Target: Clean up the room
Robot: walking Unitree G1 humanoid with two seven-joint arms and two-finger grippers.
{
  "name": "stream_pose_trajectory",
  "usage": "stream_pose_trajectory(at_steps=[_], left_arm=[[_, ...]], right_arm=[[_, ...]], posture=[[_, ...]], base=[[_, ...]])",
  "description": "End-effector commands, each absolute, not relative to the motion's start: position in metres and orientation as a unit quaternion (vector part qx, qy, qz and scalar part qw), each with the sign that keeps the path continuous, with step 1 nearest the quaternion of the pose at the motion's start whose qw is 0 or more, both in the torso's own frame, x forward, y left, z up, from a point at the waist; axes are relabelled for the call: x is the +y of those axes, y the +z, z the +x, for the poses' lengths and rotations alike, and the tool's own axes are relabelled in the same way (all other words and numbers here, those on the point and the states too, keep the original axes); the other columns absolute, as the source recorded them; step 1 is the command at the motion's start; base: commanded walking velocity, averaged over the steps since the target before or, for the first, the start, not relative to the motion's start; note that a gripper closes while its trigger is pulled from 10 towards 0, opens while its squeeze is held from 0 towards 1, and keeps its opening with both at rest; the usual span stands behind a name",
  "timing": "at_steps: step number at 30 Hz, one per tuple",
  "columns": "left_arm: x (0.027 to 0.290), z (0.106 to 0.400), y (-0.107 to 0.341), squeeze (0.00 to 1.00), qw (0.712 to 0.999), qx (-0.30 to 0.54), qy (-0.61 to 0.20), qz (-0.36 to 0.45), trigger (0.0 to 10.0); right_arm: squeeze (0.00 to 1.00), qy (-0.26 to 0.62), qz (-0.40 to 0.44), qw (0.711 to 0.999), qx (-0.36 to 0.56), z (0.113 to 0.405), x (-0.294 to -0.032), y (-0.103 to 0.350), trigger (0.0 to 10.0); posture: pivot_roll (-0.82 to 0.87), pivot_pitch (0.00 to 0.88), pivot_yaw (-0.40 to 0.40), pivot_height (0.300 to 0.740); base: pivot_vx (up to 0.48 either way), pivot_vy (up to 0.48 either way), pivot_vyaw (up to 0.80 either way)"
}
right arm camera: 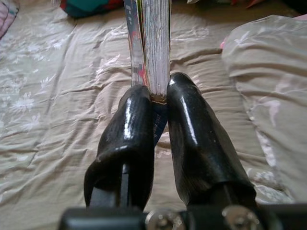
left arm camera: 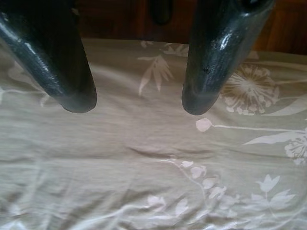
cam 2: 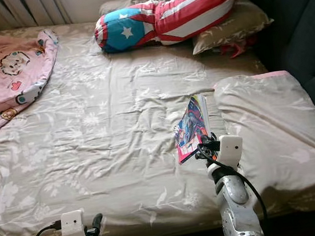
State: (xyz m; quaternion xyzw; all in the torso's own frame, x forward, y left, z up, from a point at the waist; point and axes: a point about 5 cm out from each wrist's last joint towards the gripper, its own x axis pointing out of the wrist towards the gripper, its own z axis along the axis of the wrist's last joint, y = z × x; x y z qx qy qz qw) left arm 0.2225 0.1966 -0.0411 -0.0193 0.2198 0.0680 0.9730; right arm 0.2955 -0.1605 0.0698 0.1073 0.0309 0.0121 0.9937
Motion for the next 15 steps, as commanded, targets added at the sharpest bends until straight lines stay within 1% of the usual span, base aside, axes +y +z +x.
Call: stream_pose_trajectory(at_steps=[1,5,15], left_arm=[[0.1965,0.2137,-0.0482,0.0,0.968,0.24,0.073,-0.021,10.0],[0.1973,0.217,-0.0443,0.0,0.971,0.225,0.075,-0.02,10.0],[0.1947,0.2196,-0.0437,0.0,0.972,0.225,0.068,-0.022,10.0]], right_arm=[[0.0,0.017,0.103,0.994,0.011,0.2981,-0.1604,0.0768,10.0],[0.0,0.017,0.102,0.995,0.012,0.298,-0.1604,0.0762,10.0],[0.0,0.022,0.101,0.995,0.012,0.2982,-0.1592,0.0763,10.0]], posture=[[-0.04,0.186,-0.059,0.74],[-0.04,0.186,-0.059,0.74],[-0.04,0.187,-0.06,0.74]], base=[[0.0,0.0,0.0],[0.0,0.0,0.0],[0.0,0.0,0.0]])
